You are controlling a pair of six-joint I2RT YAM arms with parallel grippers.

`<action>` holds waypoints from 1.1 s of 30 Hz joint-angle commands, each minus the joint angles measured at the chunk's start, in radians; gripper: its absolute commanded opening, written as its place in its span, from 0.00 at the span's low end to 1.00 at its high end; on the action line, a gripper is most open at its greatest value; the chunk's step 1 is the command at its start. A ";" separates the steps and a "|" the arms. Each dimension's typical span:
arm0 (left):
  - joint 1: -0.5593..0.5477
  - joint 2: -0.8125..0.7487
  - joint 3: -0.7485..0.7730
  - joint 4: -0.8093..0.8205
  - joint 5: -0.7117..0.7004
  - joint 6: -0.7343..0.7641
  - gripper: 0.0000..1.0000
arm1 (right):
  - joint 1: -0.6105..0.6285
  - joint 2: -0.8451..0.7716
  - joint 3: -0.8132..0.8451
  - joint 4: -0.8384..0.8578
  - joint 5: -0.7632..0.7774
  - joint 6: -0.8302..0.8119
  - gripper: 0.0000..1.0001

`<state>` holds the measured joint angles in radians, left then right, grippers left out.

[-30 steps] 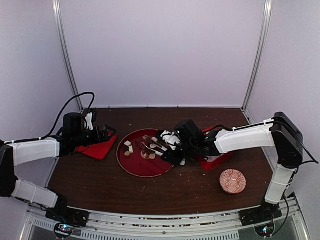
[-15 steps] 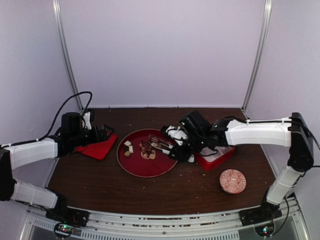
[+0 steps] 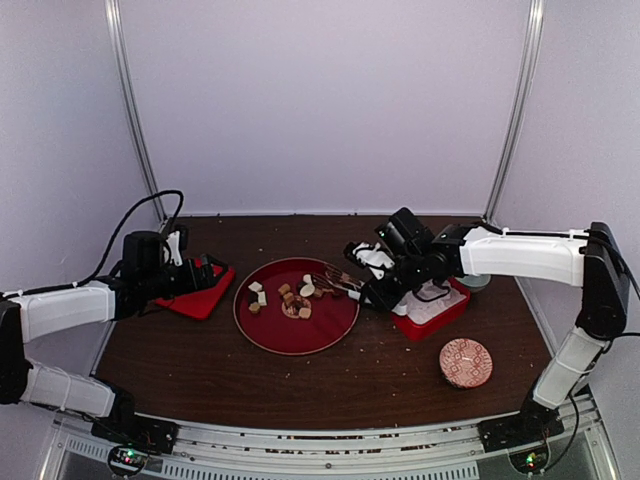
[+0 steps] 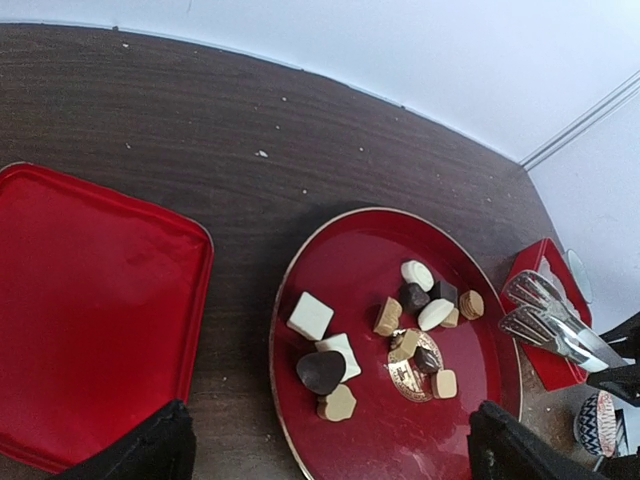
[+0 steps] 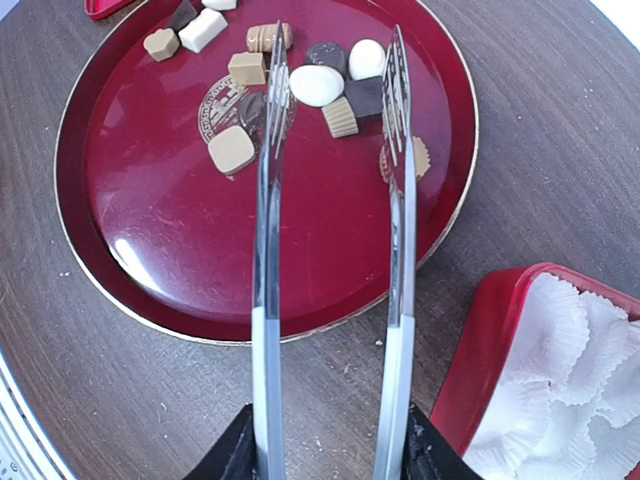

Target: Pack the chocolate

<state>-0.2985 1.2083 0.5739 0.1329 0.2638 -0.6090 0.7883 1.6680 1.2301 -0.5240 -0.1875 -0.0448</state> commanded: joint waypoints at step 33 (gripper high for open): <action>-0.005 -0.078 0.039 -0.126 0.014 -0.001 0.98 | -0.013 -0.086 0.011 -0.046 -0.051 0.044 0.37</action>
<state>-0.2985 1.1591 0.6228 -0.0307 0.2474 -0.6086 0.7746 1.6413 1.2251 -0.5728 -0.2569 0.0025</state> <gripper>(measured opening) 0.976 0.390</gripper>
